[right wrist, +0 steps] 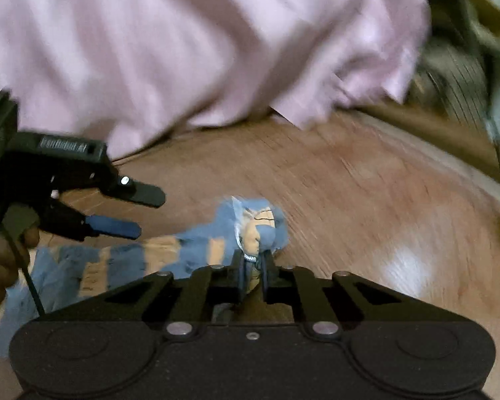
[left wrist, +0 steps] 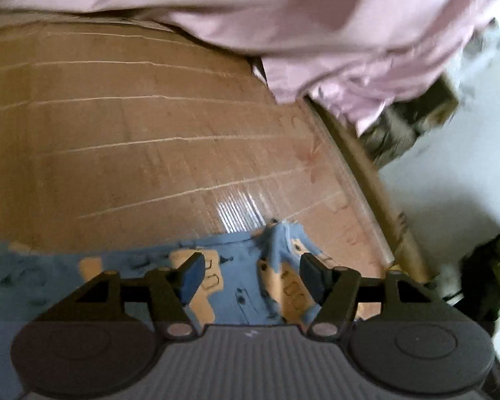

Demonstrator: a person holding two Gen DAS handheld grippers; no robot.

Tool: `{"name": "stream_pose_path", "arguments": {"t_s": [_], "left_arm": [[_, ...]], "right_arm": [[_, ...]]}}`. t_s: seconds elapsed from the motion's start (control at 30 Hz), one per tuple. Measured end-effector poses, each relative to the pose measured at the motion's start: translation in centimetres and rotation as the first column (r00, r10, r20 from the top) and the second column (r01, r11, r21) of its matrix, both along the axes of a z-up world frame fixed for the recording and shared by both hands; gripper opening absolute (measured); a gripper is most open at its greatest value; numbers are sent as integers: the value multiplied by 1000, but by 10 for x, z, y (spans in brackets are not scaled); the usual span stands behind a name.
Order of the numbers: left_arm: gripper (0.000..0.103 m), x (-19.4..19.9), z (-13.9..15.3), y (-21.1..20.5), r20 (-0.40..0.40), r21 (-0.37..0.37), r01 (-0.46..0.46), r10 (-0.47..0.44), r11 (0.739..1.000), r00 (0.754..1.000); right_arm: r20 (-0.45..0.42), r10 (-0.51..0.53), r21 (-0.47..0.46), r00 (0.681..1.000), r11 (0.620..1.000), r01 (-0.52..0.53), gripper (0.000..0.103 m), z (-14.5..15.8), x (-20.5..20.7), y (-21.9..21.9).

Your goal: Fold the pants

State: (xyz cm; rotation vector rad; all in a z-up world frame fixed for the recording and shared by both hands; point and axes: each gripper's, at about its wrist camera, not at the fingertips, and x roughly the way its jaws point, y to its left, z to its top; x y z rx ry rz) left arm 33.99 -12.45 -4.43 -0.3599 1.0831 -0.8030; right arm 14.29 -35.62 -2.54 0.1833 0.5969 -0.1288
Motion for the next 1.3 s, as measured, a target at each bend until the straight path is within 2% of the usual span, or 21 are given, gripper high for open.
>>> {"name": "stream_pose_path", "arguments": {"t_s": [0.07, 0.13, 0.2, 0.27, 0.43, 0.53, 0.67, 0.83, 0.93, 1.0, 1.13, 1.3], "left_arm": [[69, -3, 6, 25, -17, -55, -23, 22, 998, 1000], [70, -8, 12, 51, -4, -81, -24, 23, 996, 1000], [73, -12, 14, 74, -4, -110, -22, 22, 994, 1000], [75, -16, 12, 99, -26, -153, -31, 28, 988, 999], [78, -25, -7, 149, -56, -161, -84, 76, 983, 996], [78, -27, -30, 168, -108, -163, -137, 121, 977, 987], [78, -27, -52, 180, -145, -137, -203, 183, 970, 972], [78, -25, -55, 179, -146, -128, -215, 196, 968, 970], [70, -25, -50, 170, -120, -73, -203, 194, 976, 974], [60, -26, -47, 165, -98, -27, -188, 184, 982, 978], [57, -28, -47, 165, -92, -7, -190, 188, 982, 978], [55, -27, -48, 166, -100, -12, -192, 190, 981, 977]], "right_arm": [[26, 89, -95, 996, 992, -86, 9, 10, 3, 26], [42, 188, -195, 981, 965, -177, 9, 18, 3, 56], [39, 287, -274, 957, 924, -266, 9, 22, 5, 87], [22, 391, -343, 920, 868, -360, 9, 23, 4, 121], [-70, 578, -409, 813, 727, -552, 9, 10, -8, 188], [-141, 606, -408, 783, 685, -603, 10, -10, -10, 215], [-185, 597, -389, 781, 686, -616, 11, -27, -6, 227], [-180, 575, -385, 798, 706, -595, 20, -29, -6, 227], [-180, 554, -368, 813, 729, -578, 25, -30, -10, 221], [-182, 546, -343, 818, 744, -573, 30, -29, -15, 219], [-170, 523, -288, 835, 784, -549, 34, -28, -11, 213], [-168, 516, -242, 840, 805, -542, 34, -28, -5, 215]]}}
